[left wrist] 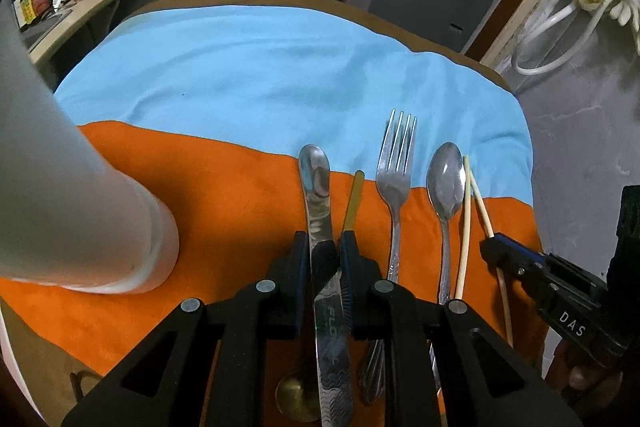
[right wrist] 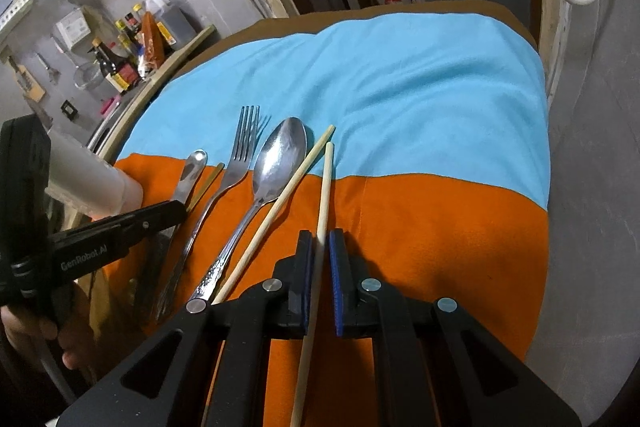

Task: Organize utensils
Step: 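Grasp the silver knife with the left tool while the right tool grasps a chopstick, then lift the knife and chopstick and carry both over the white caddy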

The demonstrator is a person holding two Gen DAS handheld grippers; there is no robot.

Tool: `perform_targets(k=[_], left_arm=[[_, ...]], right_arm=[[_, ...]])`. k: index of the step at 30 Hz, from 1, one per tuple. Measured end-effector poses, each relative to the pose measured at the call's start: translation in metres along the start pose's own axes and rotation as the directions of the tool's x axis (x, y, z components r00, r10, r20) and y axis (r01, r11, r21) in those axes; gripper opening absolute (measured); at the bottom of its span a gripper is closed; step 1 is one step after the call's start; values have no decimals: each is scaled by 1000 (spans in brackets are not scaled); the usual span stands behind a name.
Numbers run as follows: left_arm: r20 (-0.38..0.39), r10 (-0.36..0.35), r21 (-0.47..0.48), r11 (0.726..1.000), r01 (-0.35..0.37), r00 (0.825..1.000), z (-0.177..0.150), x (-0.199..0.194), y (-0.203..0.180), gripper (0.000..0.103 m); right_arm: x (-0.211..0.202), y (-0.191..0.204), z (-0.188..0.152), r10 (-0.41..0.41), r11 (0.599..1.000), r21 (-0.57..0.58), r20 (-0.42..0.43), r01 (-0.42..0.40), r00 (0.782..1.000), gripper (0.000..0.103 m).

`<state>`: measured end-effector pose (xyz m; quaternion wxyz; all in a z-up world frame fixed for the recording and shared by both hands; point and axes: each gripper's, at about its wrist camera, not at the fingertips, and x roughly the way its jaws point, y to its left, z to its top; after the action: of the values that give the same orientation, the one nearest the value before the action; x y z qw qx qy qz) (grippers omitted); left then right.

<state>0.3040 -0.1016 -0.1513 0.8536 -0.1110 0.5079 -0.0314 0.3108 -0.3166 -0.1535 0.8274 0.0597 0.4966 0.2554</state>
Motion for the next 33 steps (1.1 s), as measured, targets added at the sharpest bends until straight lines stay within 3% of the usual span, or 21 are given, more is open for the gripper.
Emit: perform_targets(k=[7,11,17,23,33], left_arm=[[-15,-30,-7,1000,30,999,-3,-2,-2,7],[4,-54,-10,998,54,999,-5,-9,-2,0],[25,-61,29,998,60,998,-20,-21,-5,0],[-23,-70,56,996,72,997,-19,-18,-9,0],[-96,-39,113,992,50,995,-9,-7,-15,0]], right_arm=[[4,9,8,-67,998,0,-51,67,996,7],[4,14,7,-105,994,-11,-39,105,994,5],[-7,3,-10,-40,994,100,11,38,999,3],[-8,3,-14,-28,993,119,-8,28,1000,3],[-5,16,-9,-94,993,65,-49,97,994,3]])
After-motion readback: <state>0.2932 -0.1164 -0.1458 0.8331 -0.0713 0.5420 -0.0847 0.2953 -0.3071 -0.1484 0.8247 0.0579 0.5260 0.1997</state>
